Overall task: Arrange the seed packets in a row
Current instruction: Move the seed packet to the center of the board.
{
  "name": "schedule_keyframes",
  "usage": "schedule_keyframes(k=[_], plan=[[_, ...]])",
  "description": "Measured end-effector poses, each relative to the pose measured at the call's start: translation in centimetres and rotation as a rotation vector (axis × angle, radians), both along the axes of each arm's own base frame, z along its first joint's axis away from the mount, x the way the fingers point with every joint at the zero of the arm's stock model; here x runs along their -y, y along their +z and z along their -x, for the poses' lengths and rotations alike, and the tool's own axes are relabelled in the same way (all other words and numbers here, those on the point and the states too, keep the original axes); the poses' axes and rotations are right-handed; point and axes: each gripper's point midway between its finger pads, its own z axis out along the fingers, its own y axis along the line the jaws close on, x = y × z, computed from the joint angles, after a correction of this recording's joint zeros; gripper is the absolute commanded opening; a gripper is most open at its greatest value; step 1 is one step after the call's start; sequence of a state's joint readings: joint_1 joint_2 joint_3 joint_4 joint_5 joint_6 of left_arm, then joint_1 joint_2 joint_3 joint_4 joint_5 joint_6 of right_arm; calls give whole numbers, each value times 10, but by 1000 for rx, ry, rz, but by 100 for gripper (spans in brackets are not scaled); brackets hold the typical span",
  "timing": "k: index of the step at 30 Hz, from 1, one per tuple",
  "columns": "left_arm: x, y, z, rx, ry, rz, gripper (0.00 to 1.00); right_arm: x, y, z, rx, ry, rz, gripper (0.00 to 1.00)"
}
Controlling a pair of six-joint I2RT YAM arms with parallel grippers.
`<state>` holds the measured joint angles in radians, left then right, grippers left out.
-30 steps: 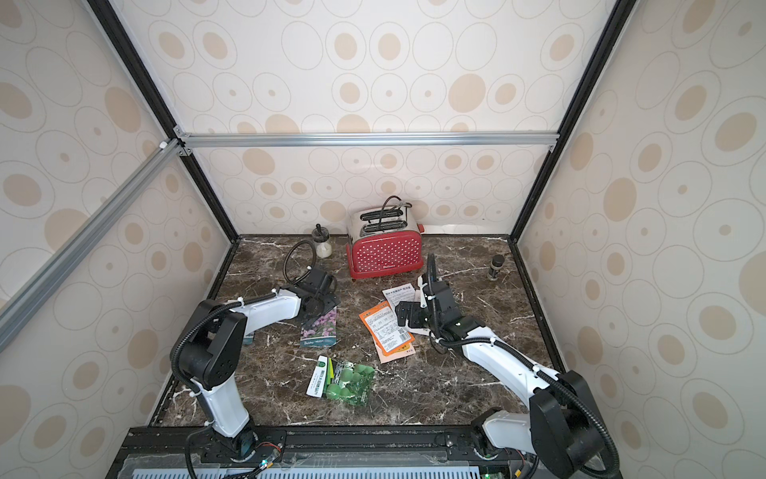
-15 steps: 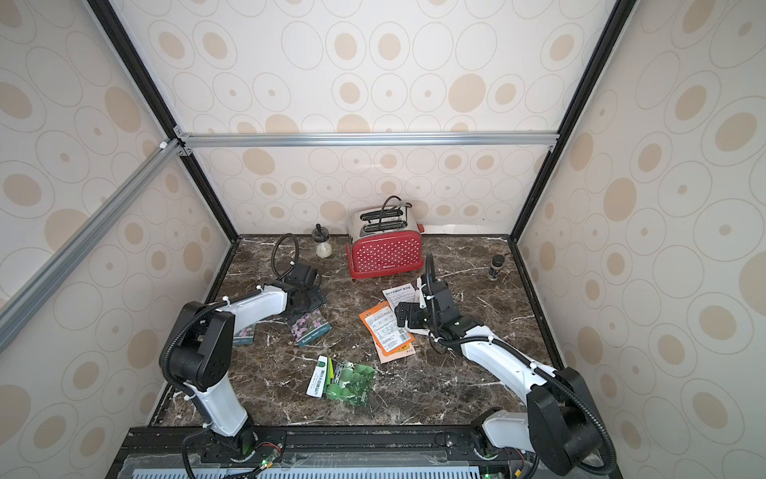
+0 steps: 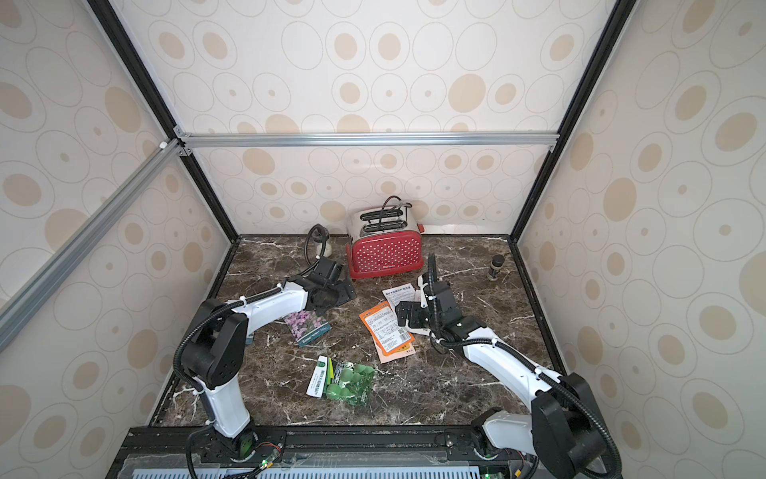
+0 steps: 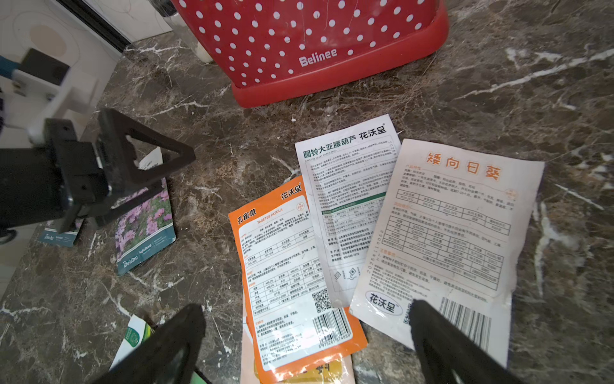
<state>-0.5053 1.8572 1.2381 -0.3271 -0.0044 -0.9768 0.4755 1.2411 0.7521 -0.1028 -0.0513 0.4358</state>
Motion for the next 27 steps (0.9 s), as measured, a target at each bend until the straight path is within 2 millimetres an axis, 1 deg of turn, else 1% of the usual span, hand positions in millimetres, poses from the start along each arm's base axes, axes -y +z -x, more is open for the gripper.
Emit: schedule_keyframes(k=[2,4,10,12,16,18,27], plan=[[0,-10,3,-19,-9,1,98,0,0,0,-1,0,0,100],[1,-15,5,-26,-18,6,98,0,0,0,-2,1,0,100],[6,-22,8,-32,-42,30,98,-1,0,1,-4,4,-2,100],[5,-26,11,-36,-48,28,98,-1,0,1,-4,4,-2,100],[2,-26,12,-22,-52,32,98,-1,-1,1,-4,4,-2,100],[-2,-26,16,-22,-50,31,98,-1,-1,1,-5,4,-2,100],[-31,-27,39,-51,-15,16,98,-4,-1,2,-11,19,-13,100]])
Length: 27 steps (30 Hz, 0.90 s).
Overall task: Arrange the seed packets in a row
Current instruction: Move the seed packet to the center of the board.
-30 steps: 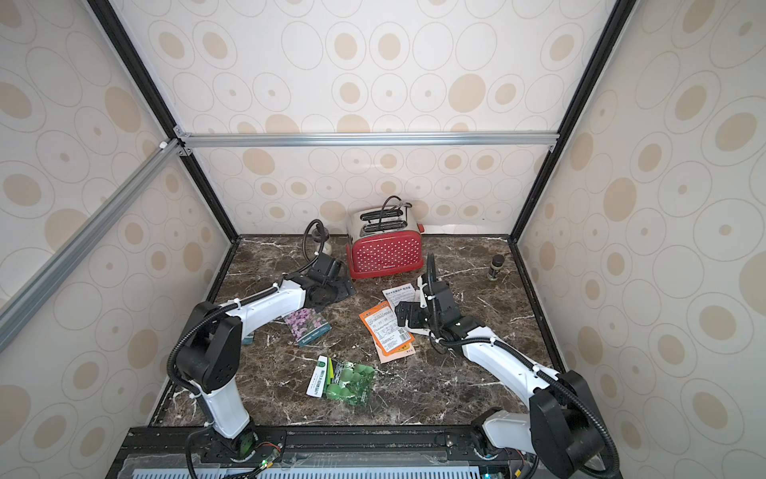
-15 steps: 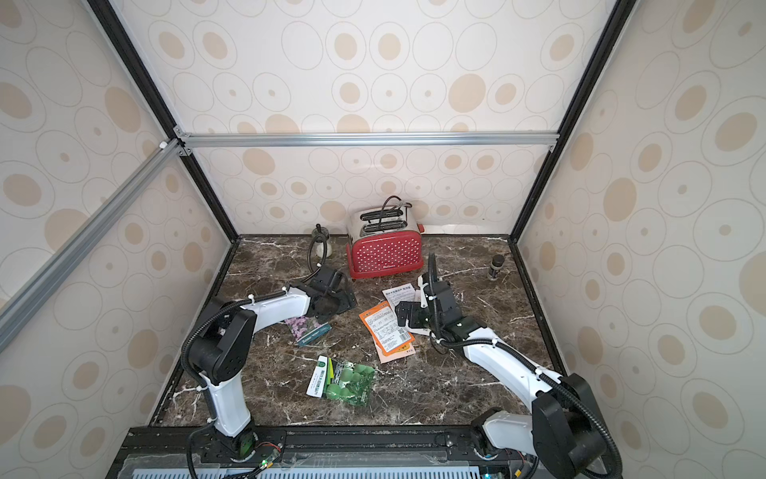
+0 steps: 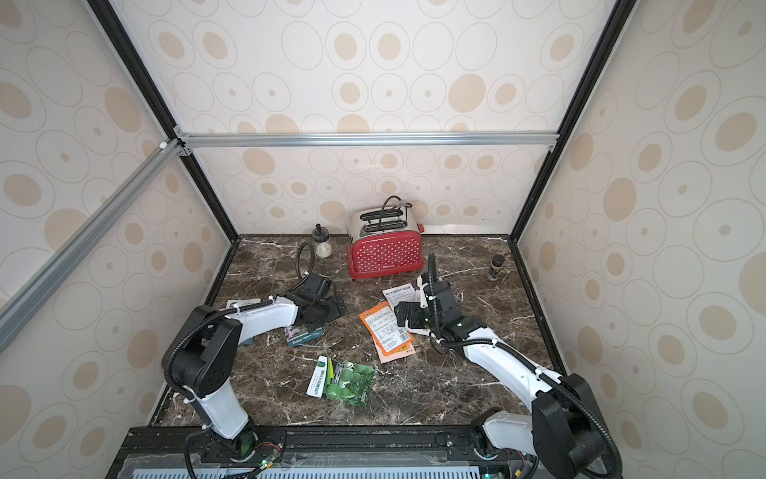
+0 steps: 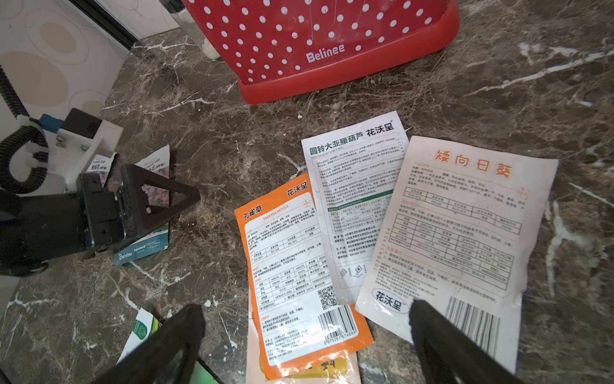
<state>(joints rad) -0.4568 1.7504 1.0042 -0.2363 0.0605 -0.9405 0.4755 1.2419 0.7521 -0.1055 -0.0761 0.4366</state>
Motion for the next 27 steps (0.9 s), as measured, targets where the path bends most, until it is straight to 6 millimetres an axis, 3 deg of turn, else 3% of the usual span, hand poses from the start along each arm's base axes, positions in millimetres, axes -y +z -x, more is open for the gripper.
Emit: schedule_keyframes(k=[11,15,22,27], plan=[[-27,-1,24,-35,34,-18,98,-1,-1,0,-3,2,-1,100],[-25,1,25,-41,26,-23,99,-2,-2,-1,-4,4,-2,100],[3,44,4,37,53,0,98,-2,-3,-2,-4,5,-2,100],[-13,63,-1,24,265,-19,96,-3,-9,-3,-18,5,4,100]])
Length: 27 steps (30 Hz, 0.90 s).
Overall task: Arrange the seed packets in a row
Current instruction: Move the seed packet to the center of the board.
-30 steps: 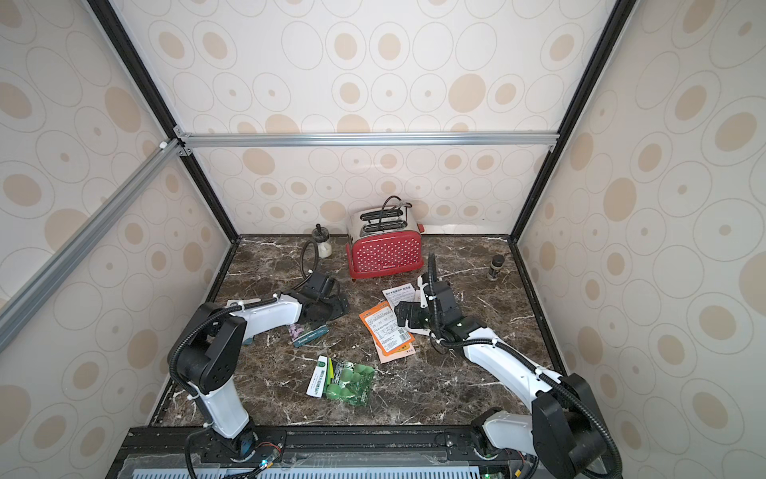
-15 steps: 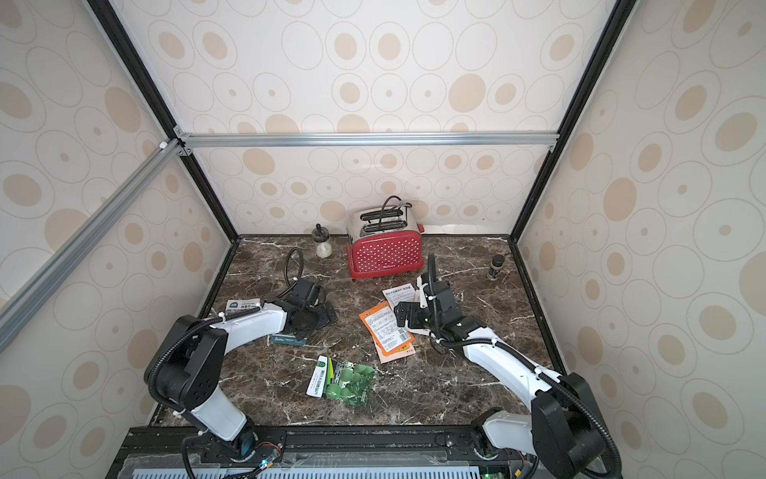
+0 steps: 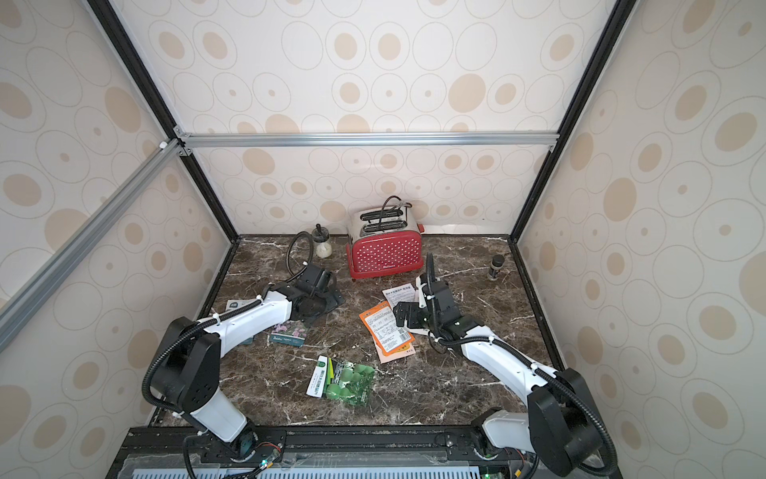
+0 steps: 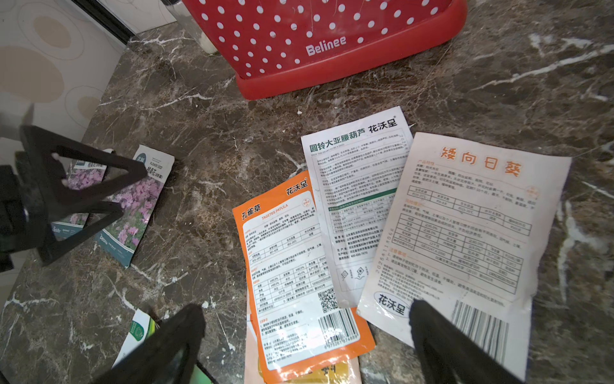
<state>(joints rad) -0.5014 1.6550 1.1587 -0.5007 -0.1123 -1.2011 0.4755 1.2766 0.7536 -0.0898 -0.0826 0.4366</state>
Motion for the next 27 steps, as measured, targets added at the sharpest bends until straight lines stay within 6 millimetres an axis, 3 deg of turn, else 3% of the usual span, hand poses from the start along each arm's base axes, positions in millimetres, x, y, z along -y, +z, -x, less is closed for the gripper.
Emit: schedule_keyframes(k=[5,9,17,27], plan=[[-29,20,1,-16,255,-59,97,0,-2,0,-6,0,2,100],[-44,23,0,-36,375,-130,97,-1,-5,0,-13,4,3,100],[-71,-2,8,-158,508,-279,95,-5,-10,-2,-30,15,-1,100],[-96,-38,17,-210,534,-299,96,-7,-19,-2,-55,22,4,100]])
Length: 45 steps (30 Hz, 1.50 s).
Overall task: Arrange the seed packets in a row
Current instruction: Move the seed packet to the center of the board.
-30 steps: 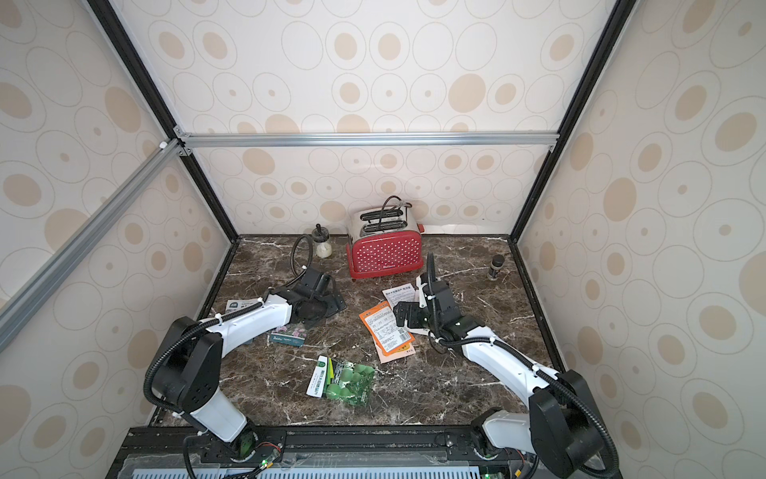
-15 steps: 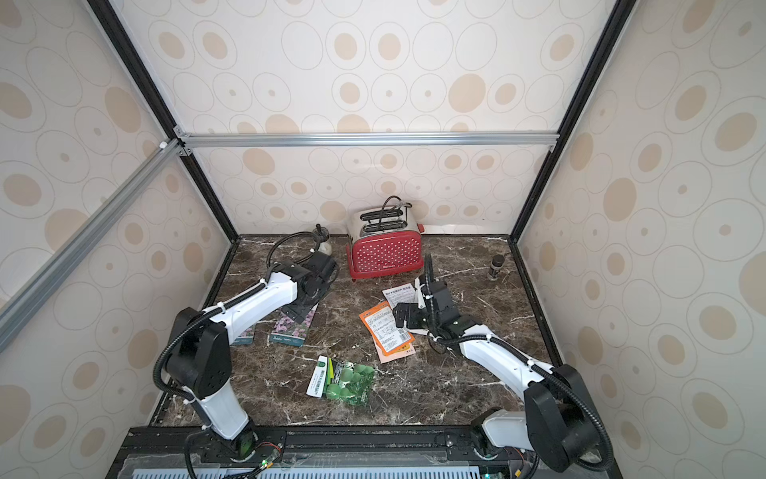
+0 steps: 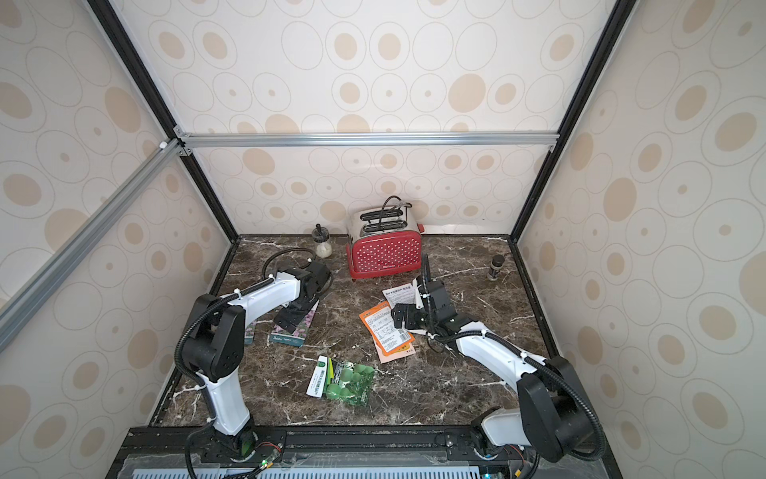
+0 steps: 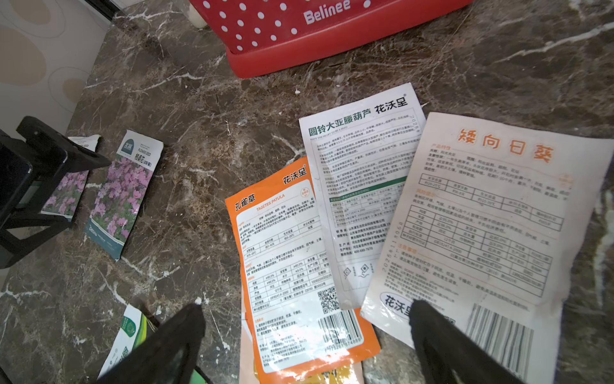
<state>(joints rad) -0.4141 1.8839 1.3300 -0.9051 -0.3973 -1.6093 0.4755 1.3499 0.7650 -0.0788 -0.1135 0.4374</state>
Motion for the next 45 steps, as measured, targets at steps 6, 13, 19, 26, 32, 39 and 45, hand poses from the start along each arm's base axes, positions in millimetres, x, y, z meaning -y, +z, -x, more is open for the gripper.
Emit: schedule_keyframes(k=[6,13,19,26,32,39,45], plan=[[6,-17,-8,6,-10,29,97,-3,-3,-1,-11,8,-4,100],[2,-36,-8,-15,-13,33,97,-4,-3,-3,-8,8,-7,100],[-1,-37,-9,-11,-9,32,97,-6,1,-5,-3,11,-13,100],[-10,-39,0,-3,9,9,96,-7,-1,-5,-10,15,-15,100],[-20,-39,12,8,58,-11,97,-8,-1,-5,-10,17,-17,100],[-31,-38,23,23,123,-13,97,-8,-1,-5,-10,17,-17,100],[-39,-38,28,24,157,-15,96,-8,-1,-5,-10,17,-17,100]])
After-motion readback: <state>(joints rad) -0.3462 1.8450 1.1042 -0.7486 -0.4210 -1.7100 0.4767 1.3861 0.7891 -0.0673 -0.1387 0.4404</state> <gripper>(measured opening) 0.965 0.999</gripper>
